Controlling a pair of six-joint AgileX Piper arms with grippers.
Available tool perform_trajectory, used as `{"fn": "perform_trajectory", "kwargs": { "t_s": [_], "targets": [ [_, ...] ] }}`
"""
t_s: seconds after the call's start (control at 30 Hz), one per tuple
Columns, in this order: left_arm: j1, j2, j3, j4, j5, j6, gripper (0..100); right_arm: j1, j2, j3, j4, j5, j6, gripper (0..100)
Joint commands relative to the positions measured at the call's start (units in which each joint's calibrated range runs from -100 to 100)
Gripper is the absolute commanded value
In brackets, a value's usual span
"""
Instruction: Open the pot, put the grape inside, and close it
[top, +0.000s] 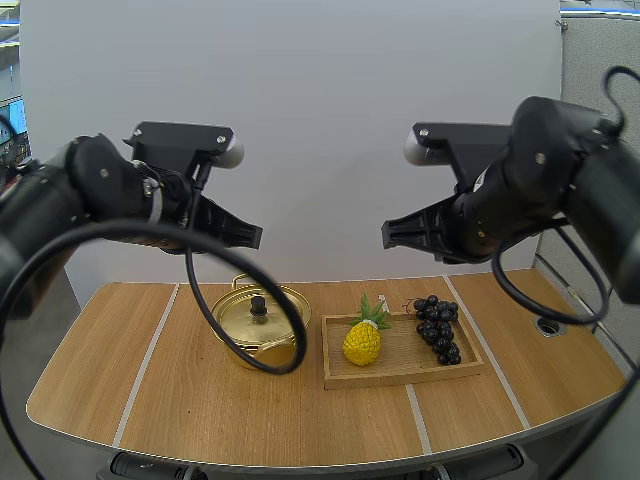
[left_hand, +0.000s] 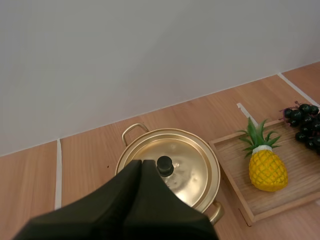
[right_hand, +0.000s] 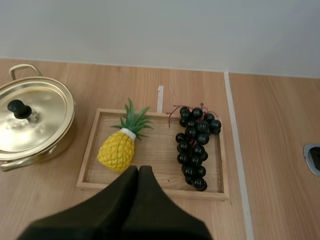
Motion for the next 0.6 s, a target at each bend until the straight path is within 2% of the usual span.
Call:
{"fn": "perform_trajectory", "kwargs": {
  "t_s": [0.0, 0.17, 0.27, 0.3, 0.33, 0.43, 0.47, 0.5, 0.53, 0.57],
  "targets": [
    [-0.19, 3.7, -0.2, -1.7, -3.0, 0.3, 0, -0.1, 2.6, -0.4, -1.8, 0.2, 0.8, 0],
    [-0.19, 7.7, -0.2, -1.8, -4.3, 0.3, 0, -0.1, 4.6, -0.3, -2.4, 0.2, 1.3, 0],
    [-0.19, 9.5, -0.2, -1.9, -4.3, 0.3, 8, -0.1, 4.6, 0.0, -2.4, 0.1, 3.0, 0],
    [-0.19, 9.7, -0.2, -2.0, -4.5, 0.3, 14, -0.1, 4.6, 0.0, -2.4, -0.1, 3.9, 5],
    [-0.19, 10.3, -0.2, -2.2, -4.5, 0.3, 21, -0.1, 4.6, 0.0, -2.4, -0.3, 4.5, 17],
    [-0.19, 11.0, -0.2, -2.3, -4.5, 0.3, 47, -0.1, 4.6, 0.0, -2.4, -3.6, 4.8, 59],
    [-0.19, 11.2, -0.2, -2.3, -4.5, 0.5, 62, -0.1, 4.6, 0.0, -2.4, -5.8, 4.8, 82],
    [-0.19, 11.3, -0.2, -2.3, -4.5, 1.3, 75, -0.1, 4.6, 0.0, -2.5, -7.7, 4.8, 100],
    [-0.19, 11.5, -0.2, -2.3, -4.2, 2.3, 90, -0.1, 4.6, 0.0, -2.5, -9.4, 4.8, 100],
    [-0.19, 11.8, -0.2, -2.3, -3.9, 3.2, 100, -0.1, 4.6, 0.0, -2.5, -10.6, 4.8, 100]
  ]
}}
